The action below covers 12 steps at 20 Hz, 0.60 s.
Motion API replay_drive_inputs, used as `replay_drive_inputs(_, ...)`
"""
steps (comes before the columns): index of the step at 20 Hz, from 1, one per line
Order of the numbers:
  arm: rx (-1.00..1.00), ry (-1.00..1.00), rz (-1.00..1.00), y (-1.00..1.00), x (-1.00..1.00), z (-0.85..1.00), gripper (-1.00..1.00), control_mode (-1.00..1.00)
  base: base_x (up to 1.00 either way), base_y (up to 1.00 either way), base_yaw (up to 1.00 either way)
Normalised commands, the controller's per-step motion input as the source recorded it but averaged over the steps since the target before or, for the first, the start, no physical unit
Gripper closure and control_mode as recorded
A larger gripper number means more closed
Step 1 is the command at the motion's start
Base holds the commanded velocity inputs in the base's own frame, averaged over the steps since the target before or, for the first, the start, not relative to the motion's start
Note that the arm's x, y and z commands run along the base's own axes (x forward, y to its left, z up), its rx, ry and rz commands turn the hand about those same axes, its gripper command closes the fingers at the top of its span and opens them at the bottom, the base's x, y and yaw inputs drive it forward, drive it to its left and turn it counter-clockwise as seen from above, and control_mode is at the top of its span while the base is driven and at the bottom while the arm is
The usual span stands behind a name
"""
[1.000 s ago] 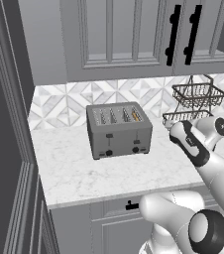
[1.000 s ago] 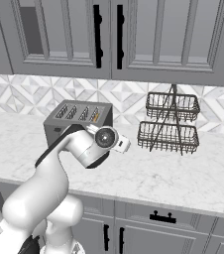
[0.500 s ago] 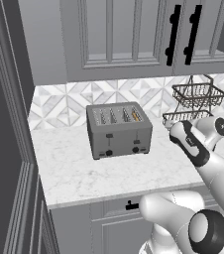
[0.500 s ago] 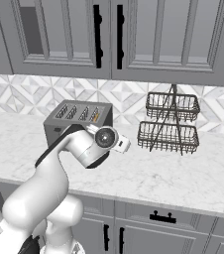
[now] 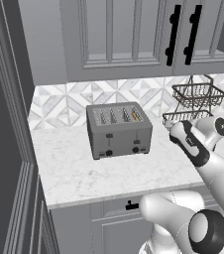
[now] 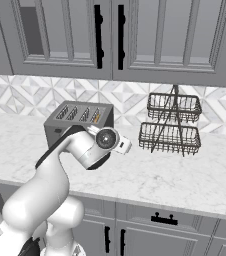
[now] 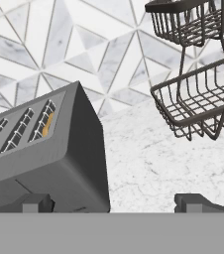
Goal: Start the toaster. Once the lever pops up, take the bread to the plate on the dining counter.
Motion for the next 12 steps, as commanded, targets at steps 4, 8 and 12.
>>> replay_drive_inputs(4, 0.00, 0.00, 0.00, 0.00, 0.00, 0.00, -1.00, -1.00, 0.00, 0.00, 0.00)
replay_drive_inputs(8, 0.00, 0.00, 0.00, 0.00, 0.00, 0.00, -1.00, -1.00, 0.00, 0.00, 0.00)
replay_drive_inputs(12, 0.00, 0.00, 0.00, 0.00, 0.00, 0.00, -1.00, -1.00, 0.00, 0.00, 0.00)
